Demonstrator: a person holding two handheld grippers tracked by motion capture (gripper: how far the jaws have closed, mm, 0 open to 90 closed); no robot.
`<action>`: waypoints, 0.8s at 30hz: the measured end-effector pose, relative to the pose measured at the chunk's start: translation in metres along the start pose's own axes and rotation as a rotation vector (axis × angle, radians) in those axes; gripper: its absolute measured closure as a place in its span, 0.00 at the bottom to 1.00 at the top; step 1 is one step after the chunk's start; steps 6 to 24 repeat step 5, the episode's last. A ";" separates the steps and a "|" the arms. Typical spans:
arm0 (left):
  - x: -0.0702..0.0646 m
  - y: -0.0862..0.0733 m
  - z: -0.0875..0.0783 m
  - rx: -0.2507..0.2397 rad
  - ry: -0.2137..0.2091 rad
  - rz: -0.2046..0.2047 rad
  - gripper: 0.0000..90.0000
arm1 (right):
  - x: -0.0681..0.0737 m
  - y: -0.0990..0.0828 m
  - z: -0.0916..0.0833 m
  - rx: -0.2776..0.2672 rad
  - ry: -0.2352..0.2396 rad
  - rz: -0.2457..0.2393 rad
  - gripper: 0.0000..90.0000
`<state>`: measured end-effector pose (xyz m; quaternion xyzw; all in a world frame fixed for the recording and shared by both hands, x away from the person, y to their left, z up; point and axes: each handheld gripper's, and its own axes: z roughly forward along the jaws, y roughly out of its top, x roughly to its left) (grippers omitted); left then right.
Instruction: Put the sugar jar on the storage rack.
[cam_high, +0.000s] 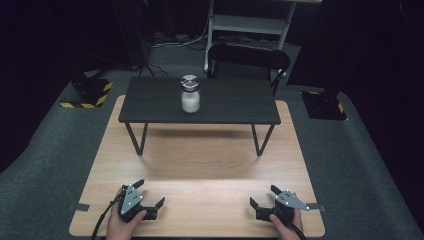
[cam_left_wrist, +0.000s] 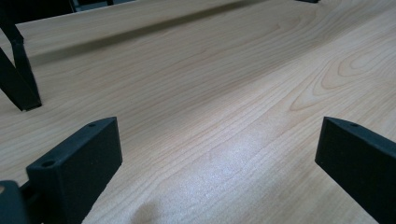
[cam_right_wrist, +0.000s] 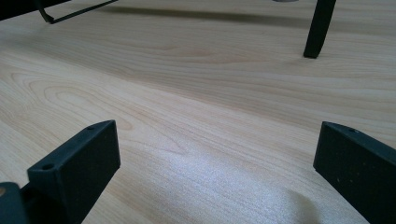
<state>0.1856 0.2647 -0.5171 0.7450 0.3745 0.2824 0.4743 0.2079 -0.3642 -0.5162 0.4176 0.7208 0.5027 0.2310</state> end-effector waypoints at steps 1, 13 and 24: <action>-0.001 0.001 0.001 0.004 0.002 0.005 0.01 | 0.000 0.000 0.000 -0.001 0.000 -0.002 0.00; 0.000 0.001 0.002 0.004 0.002 0.002 0.01 | 0.000 -0.004 -0.003 -0.017 0.006 -0.003 0.00; 0.000 0.001 0.002 0.004 0.002 0.002 0.01 | 0.000 -0.004 -0.003 -0.017 0.006 -0.003 0.00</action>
